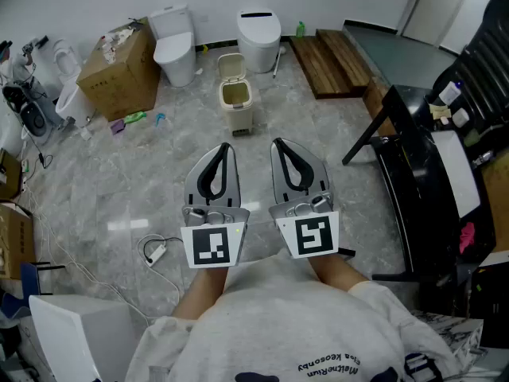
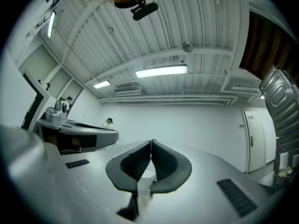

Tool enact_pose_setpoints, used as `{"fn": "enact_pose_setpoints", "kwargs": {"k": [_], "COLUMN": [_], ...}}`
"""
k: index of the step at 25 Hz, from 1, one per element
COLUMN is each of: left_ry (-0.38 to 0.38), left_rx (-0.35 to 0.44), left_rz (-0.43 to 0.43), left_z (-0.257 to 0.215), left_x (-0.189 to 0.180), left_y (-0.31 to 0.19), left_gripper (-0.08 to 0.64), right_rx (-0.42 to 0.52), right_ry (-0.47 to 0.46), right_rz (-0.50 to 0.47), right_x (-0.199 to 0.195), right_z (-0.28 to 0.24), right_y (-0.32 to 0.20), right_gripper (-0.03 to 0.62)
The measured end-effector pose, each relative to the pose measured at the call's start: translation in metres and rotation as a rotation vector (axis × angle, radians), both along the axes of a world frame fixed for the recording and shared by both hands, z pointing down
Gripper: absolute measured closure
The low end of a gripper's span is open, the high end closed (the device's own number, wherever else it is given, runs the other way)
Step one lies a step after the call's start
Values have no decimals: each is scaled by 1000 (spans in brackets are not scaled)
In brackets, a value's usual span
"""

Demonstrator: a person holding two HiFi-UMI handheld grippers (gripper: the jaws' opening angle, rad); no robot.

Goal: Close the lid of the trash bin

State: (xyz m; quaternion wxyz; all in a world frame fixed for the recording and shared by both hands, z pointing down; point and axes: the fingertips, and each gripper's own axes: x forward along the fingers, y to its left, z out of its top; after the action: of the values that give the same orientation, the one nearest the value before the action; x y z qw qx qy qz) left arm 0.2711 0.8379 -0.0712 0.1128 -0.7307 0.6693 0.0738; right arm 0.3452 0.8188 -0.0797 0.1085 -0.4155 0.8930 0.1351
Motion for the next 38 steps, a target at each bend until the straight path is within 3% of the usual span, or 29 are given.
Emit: {"fn": "enact_pose_setpoints", "kwargs": {"k": [14, 23, 28, 38], "left_ry": [22, 24, 23, 47], "left_rx": [-17, -25, -31, -52], "left_rz": [21, 21, 13, -13], "left_z": [5, 14, 19, 27], "left_x": [-19, -29, -43, -67], "left_y": [-11, -47, -96, -242], "left_gripper": [540, 540, 540, 540], "right_rx": [-31, -55, -53, -76], "right_ry": [-4, 18, 7, 20], "right_rz": [16, 5, -6, -22], "right_x": [-18, -28, -44, -65], "right_z": [6, 20, 22, 27], "right_y": [-11, -48, -97, -249], "right_gripper": [560, 560, 560, 560]}}
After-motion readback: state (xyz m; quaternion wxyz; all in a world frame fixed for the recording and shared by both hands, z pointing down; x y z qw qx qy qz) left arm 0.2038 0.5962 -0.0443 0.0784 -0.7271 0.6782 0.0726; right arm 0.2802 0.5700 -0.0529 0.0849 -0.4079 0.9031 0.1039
